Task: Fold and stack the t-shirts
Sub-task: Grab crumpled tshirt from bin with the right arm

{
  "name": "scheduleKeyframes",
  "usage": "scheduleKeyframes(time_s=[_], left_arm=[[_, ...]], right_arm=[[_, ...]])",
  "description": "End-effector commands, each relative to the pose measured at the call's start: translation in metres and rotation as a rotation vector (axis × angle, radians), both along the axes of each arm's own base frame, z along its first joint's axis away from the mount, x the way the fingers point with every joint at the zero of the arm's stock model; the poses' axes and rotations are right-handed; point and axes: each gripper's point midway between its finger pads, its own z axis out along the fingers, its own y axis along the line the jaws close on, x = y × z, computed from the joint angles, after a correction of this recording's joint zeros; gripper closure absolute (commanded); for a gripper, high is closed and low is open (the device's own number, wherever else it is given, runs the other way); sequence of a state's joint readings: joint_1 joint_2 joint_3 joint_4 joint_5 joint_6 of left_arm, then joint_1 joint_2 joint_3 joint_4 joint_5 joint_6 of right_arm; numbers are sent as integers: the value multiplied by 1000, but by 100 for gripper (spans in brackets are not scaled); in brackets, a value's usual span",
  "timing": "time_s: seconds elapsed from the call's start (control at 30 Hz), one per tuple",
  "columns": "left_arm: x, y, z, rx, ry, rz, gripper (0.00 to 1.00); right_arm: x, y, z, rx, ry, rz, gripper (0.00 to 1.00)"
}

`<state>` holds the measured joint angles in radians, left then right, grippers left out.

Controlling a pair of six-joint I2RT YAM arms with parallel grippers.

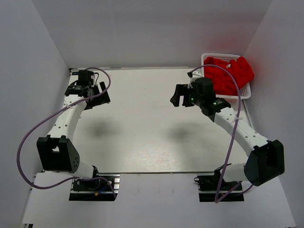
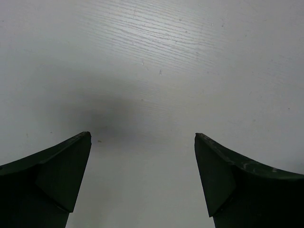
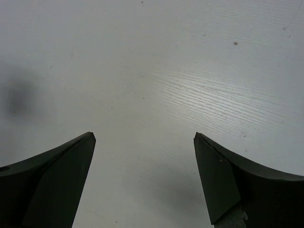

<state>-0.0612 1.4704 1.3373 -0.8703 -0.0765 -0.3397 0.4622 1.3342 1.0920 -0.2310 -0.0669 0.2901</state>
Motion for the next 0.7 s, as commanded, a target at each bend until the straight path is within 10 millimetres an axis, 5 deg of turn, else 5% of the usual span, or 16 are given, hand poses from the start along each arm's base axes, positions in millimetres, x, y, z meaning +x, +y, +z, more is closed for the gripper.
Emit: scheduleKeyframes(time_s=[0.0,0.07,0.37,0.5,0.53,0.6,0.67], left_arm=[[-6,3,37,27,-87,-21,0],[-7,3,39,35,-83,-31,0],[-5,10,71,80,-159,-42,0],[-6,13,79,78,-213,-31,0],[-7,16,75,79,-203,-22,0],[-10,16,73,74,-201,-15,0],[-10,14,73,65,-201,-22,0]], right_arm=[[10,11,21,86,-81,8,10],[15,12,35,158,-112,-27,10],[15,9,40,94,-176,22,10],[38,-29,38,23,-164,-233,10],[38,-43,24,-36,-77,-316,10],[58,-54,36,-57,-60,-409,10],[70,-75,15,-182,22,-507,10]])
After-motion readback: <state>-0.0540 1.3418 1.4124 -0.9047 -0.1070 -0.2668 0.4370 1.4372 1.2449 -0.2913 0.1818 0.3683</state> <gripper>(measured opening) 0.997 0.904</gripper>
